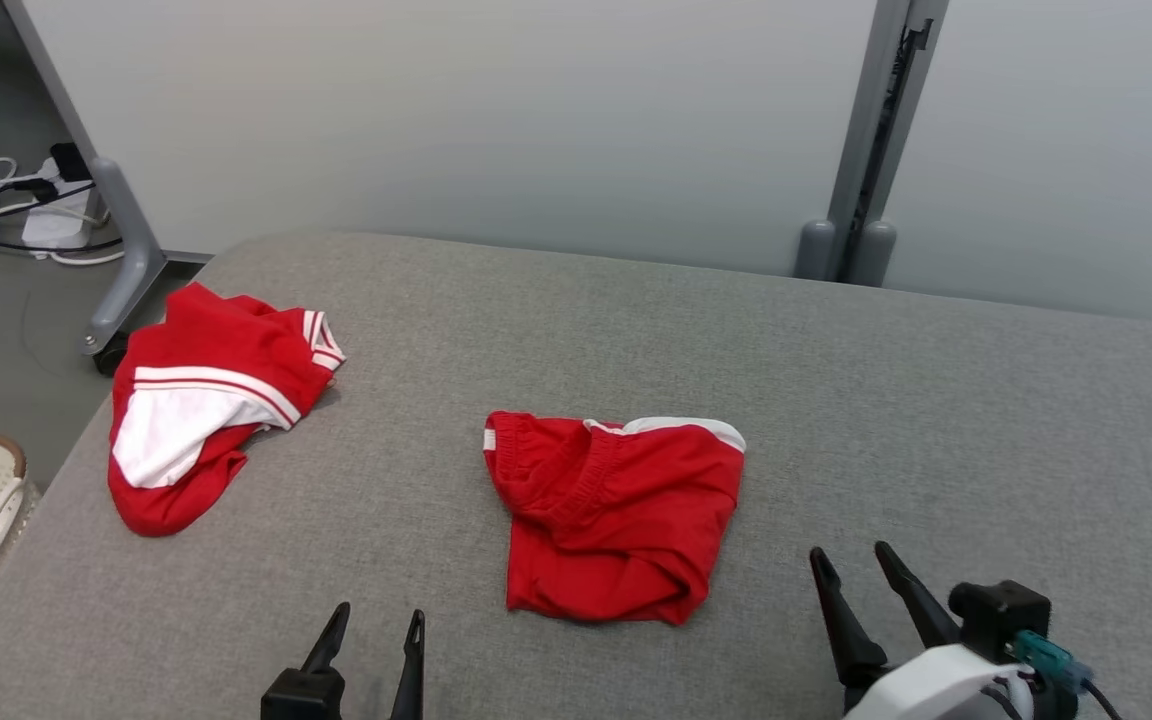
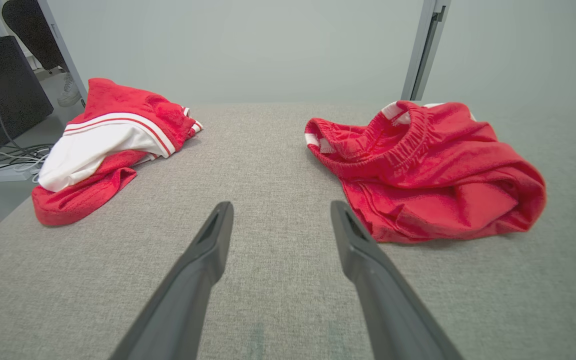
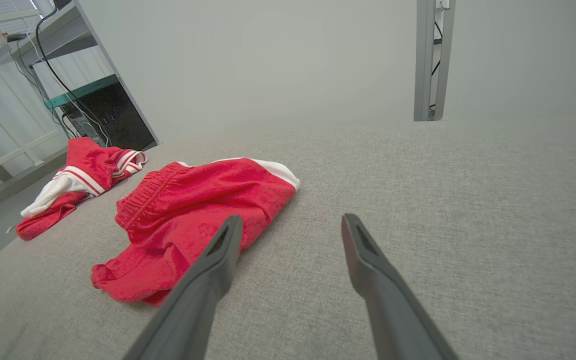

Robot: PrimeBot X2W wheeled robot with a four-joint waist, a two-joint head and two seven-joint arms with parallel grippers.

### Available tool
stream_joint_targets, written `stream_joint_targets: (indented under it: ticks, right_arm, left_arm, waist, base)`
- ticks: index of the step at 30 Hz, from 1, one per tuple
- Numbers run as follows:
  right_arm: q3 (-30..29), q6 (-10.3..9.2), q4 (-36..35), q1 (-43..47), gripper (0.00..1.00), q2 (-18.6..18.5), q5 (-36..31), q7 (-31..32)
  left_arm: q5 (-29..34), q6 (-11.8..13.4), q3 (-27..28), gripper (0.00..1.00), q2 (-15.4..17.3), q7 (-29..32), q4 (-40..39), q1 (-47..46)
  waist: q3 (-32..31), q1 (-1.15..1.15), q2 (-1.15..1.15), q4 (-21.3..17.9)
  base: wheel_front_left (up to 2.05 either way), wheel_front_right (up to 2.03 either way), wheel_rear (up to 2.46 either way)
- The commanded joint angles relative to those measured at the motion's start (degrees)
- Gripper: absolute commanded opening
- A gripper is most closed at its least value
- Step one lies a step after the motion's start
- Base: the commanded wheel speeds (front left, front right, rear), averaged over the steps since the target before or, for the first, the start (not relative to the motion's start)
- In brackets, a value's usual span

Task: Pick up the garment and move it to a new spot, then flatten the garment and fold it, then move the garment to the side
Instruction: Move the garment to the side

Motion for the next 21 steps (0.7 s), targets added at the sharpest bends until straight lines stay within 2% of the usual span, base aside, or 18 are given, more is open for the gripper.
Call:
stream_joint_targets:
  ticks: [1, 12, 21]
  right_arm:
    - [1.1, 0.00, 0.2, -1.6, 1.00, -0.3, 0.8, -0.3]
    - [14.2, 0.00, 7.9, -11.6, 1.00, -0.4, 4.9, -0.3]
    - [14.7, 0.00, 15.0, -17.2, 1.00, -0.4, 10.1, -0.3]
  left_arm:
    - [-0.5, -0.2, -0.3, 1.00, 0.2, 0.0, 0.2, -0.4]
    - [-2.5, 0.3, -2.5, 1.00, 0.2, 0.0, 1.4, -1.2]
    - [-3.6, 0.2, -4.4, 1.00, 0.2, 0.0, 1.2, -1.8]
  waist:
    - [0.4, 0.00, 0.00, 1.2]
    - [3.1, 0.00, 0.00, 9.8]
    - [5.3, 0.00, 0.00, 13.6]
  base:
    - [0.00, 0.00, 0.00]
    - [0.00, 0.00, 0.00]
    - [0.00, 0.00, 0.00]
